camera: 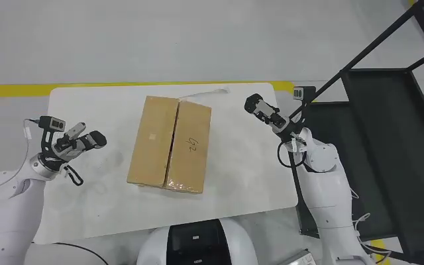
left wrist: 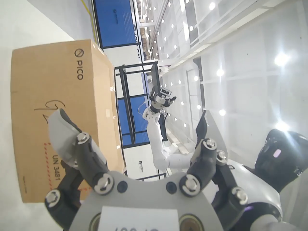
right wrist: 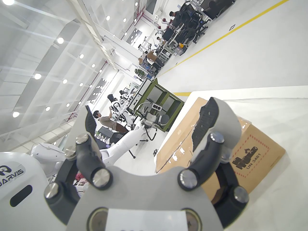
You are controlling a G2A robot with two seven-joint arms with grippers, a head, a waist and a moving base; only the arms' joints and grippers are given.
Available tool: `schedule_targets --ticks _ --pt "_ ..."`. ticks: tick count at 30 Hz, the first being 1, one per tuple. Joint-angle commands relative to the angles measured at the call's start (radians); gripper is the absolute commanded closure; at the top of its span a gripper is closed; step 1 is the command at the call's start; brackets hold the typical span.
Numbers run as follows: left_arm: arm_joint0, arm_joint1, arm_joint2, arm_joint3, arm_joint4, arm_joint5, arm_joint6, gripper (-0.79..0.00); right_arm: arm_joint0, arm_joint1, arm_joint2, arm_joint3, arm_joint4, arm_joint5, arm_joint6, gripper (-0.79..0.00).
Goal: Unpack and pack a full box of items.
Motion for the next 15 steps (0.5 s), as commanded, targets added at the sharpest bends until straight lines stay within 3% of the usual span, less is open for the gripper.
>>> schedule_targets --ticks 1,9,15 --pt "0.018 0.007 -0.011 -0.005 0.015 0.009 -0.074 -0.785 0.0 0.0 0.0 0.0 0.0 0.0 0.0 -0.785" --pt "0.127 0.026 -0.04 -0.13 0.029 0.036 -0.101 -0.785 0.0 0.0 0.0 0.0 0.0 0.0 0.0 -0.785" --pt "0.127 0.026 -0.04 -0.13 0.029 0.036 -0.101 -0.785 0.0 0.0 0.0 0.0 0.0 0.0 0.0 -0.785"
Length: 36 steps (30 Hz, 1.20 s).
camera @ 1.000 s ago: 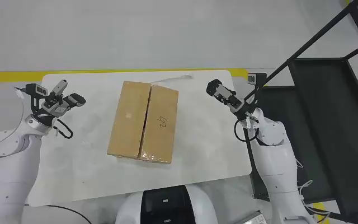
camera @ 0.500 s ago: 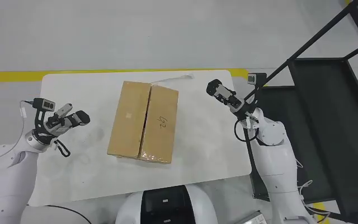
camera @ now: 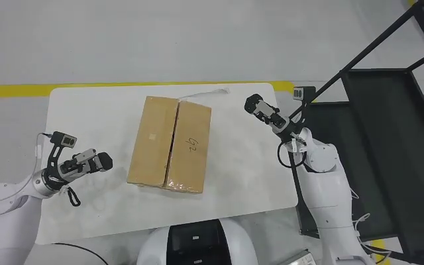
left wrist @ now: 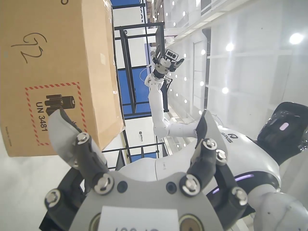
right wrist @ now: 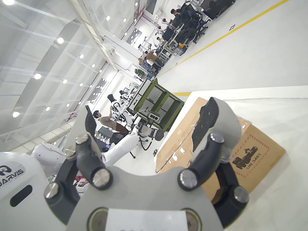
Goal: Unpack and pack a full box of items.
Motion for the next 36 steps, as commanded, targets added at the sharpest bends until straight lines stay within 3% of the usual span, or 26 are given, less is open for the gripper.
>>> schedule_targets --ticks 1,8,12,15,26,30,36 --pt "0.0 0.0 0.0 0.0 0.0 0.0 0.0 -0.785 0.0 0.0 0.0 0.0 0.0 0.0 0.0 -0.785" --pt "0.001 0.0 0.001 -0.002 0.002 0.003 0.007 -0.785 0.0 0.0 0.0 0.0 0.0 0.0 0.0 -0.785" --pt "0.019 -0.002 0.024 -0.058 0.06 0.018 0.036 -0.785 0.0 0.0 0.0 0.0 0.0 0.0 0.0 -0.785" --pt "0.048 -0.001 0.025 -0.068 0.049 0.01 -0.009 -0.785 0.0 0.0 0.0 0.0 0.0 0.0 0.0 -0.785" --pt "0.189 0.028 -0.033 -0.167 0.011 0.152 -0.152 -0.785 0.0 0.0 0.0 0.0 0.0 0.0 0.0 -0.785" --pt "0.224 0.039 -0.01 -0.219 0.062 0.152 -0.152 -0.785 0.0 0.0 0.0 0.0 0.0 0.0 0.0 -0.785" --pt "0.206 0.04 0.06 -0.24 0.046 0.142 -0.142 -0.785 0.0 0.0 0.0 0.0 0.0 0.0 0.0 -0.785"
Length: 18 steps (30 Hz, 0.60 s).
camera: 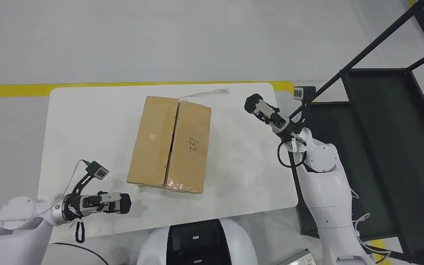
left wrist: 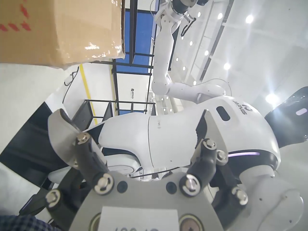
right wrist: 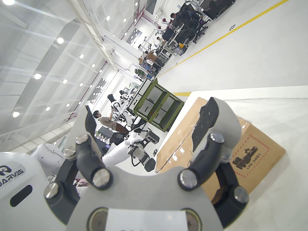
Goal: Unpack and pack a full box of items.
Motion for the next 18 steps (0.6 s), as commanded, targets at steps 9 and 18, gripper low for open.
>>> schedule_targets --ticks 9,18 --pt "-0.08 -0.015 0.092 0.1 -0.046 -0.082 0.083 -0.785 0.0 0.0 0.0 0.0 0.0 0.0 0.0 -0.785" --pt "-0.122 -0.027 0.084 0.196 -0.182 -0.102 0.103 -0.785 0.0 0.0 0.0 0.0 0.0 0.0 0.0 -0.785"
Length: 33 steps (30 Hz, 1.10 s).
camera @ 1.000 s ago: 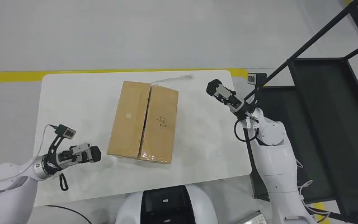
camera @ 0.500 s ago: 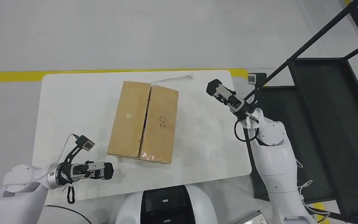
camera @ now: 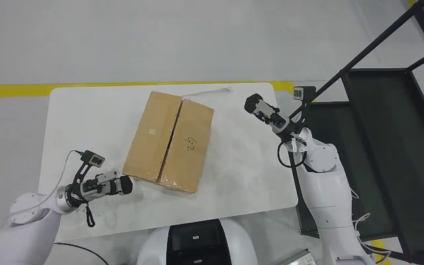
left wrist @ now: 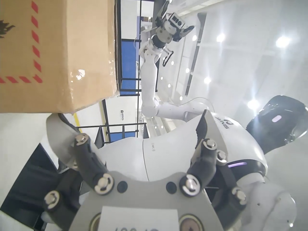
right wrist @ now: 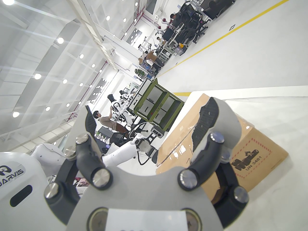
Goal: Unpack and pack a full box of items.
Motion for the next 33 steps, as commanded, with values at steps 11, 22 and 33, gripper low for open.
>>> schedule_targets --ticks 11,22,33 --pt "-0.073 -0.023 -0.015 0.137 -0.131 -0.017 0.017 -0.785 0.0 0.0 0.0 0.0 0.0 0.0 0.0 -0.785" --pt "-0.146 -0.042 0.0 0.225 -0.158 -0.005 0.005 -0.785 0.063 0.005 -0.021 0.073 -0.081 0.035 -0.027 -0.785" --pt "-0.113 -0.045 -0.041 0.21 -0.154 -0.008 0.008 -0.785 0.371 0.0 -0.143 0.535 -0.185 -0.044 -0.029 -0.785"
